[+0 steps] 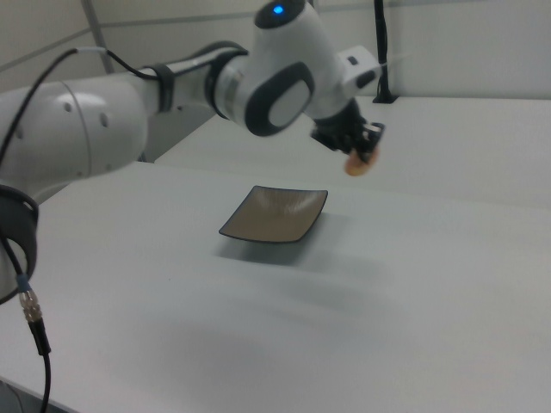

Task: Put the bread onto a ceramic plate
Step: 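Carry the held bread roll over the brown square plate and lower it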

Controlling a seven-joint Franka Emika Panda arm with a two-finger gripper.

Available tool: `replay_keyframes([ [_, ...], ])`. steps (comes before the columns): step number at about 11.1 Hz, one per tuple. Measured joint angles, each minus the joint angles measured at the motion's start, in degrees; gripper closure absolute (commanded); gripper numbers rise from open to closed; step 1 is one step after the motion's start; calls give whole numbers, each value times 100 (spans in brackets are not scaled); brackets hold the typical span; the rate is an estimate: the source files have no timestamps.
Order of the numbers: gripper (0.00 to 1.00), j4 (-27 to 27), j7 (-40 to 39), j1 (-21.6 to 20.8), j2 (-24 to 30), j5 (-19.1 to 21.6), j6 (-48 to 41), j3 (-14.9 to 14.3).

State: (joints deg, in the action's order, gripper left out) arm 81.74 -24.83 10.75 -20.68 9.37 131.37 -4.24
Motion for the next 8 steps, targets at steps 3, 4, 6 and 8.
replay_keyframes([
  [3,81,153,727,-628,342,64,-461,11],
  [4,80,186,933,-844,341,64,-461,14],
  [6,80,280,1220,-1232,310,62,-461,16],
  [8,80,379,1273,-1447,182,62,-384,15],
])
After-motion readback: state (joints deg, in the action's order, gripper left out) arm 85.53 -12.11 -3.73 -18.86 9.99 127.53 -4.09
